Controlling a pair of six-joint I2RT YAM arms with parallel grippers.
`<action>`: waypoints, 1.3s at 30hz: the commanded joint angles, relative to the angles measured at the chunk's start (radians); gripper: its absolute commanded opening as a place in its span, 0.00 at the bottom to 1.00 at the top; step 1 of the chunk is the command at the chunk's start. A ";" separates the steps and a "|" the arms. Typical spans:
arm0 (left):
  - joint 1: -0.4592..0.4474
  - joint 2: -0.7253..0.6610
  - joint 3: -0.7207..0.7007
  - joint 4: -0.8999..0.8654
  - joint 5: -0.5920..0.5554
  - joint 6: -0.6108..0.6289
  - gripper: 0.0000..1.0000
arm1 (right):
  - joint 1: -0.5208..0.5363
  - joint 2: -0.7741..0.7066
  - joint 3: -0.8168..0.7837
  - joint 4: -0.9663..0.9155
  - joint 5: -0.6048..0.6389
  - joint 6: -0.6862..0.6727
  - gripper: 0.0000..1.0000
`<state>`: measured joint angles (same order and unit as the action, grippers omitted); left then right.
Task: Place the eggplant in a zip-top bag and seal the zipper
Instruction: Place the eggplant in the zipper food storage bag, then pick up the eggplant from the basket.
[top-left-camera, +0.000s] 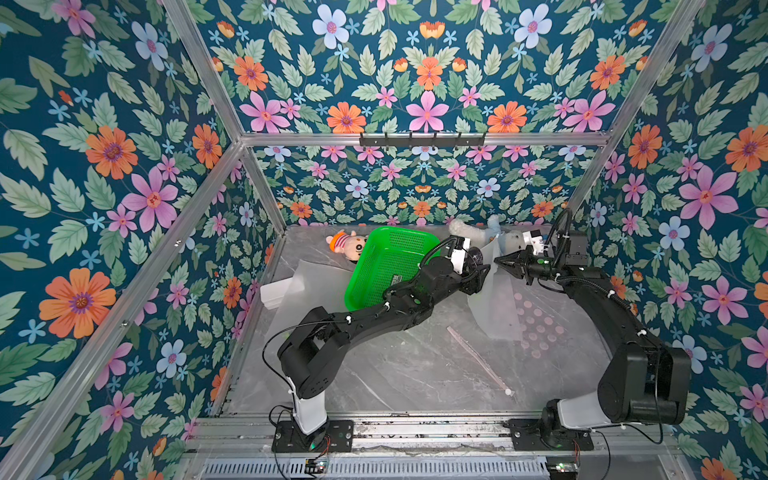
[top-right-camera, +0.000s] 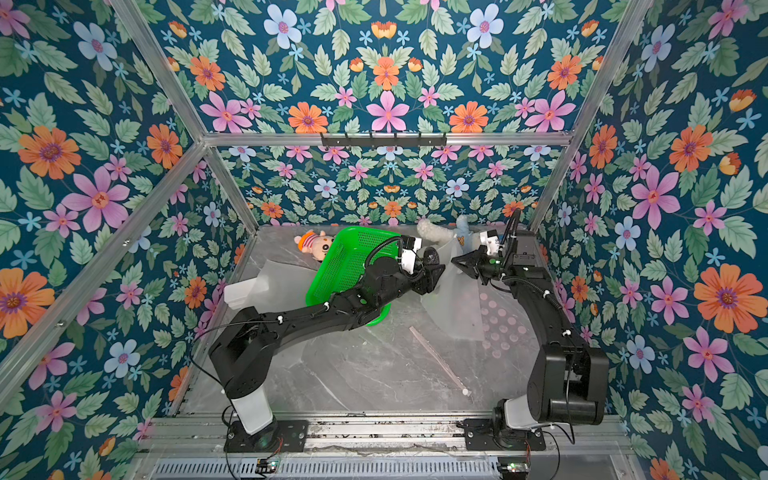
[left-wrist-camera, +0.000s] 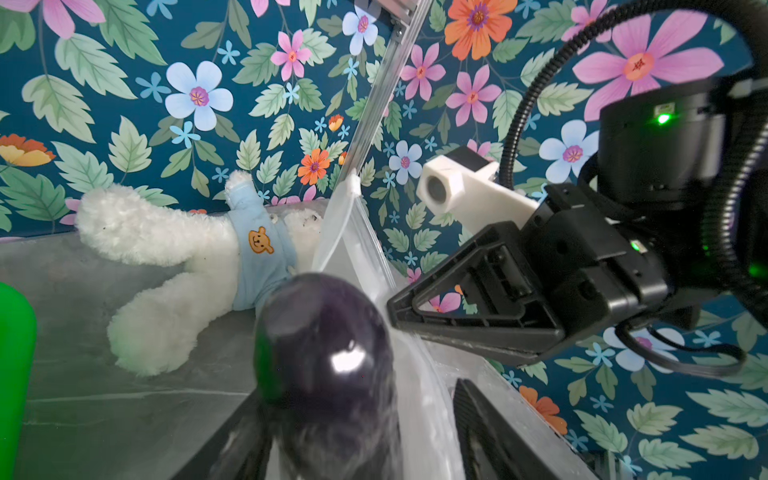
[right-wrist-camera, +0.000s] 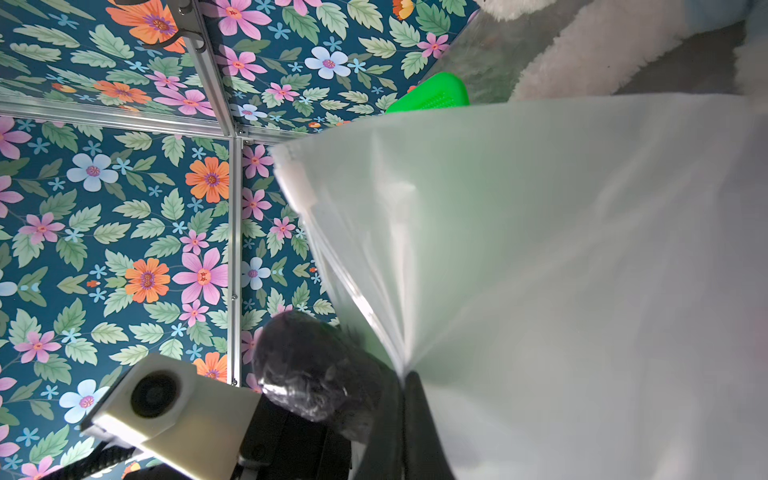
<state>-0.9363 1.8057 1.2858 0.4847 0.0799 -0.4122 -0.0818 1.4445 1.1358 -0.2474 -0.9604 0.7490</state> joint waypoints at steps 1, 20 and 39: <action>0.000 0.002 0.053 -0.110 0.035 0.074 0.76 | 0.000 -0.013 0.005 -0.030 0.029 -0.038 0.00; 0.092 -0.078 0.070 -0.388 -0.051 0.025 0.75 | 0.001 -0.039 0.016 -0.106 0.102 -0.102 0.00; 0.400 -0.077 -0.039 -0.747 -0.045 0.029 0.73 | 0.014 -0.032 -0.011 -0.147 0.150 -0.156 0.00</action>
<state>-0.5541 1.7004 1.2251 -0.1970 0.0338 -0.4351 -0.0719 1.4109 1.1263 -0.3954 -0.8158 0.5995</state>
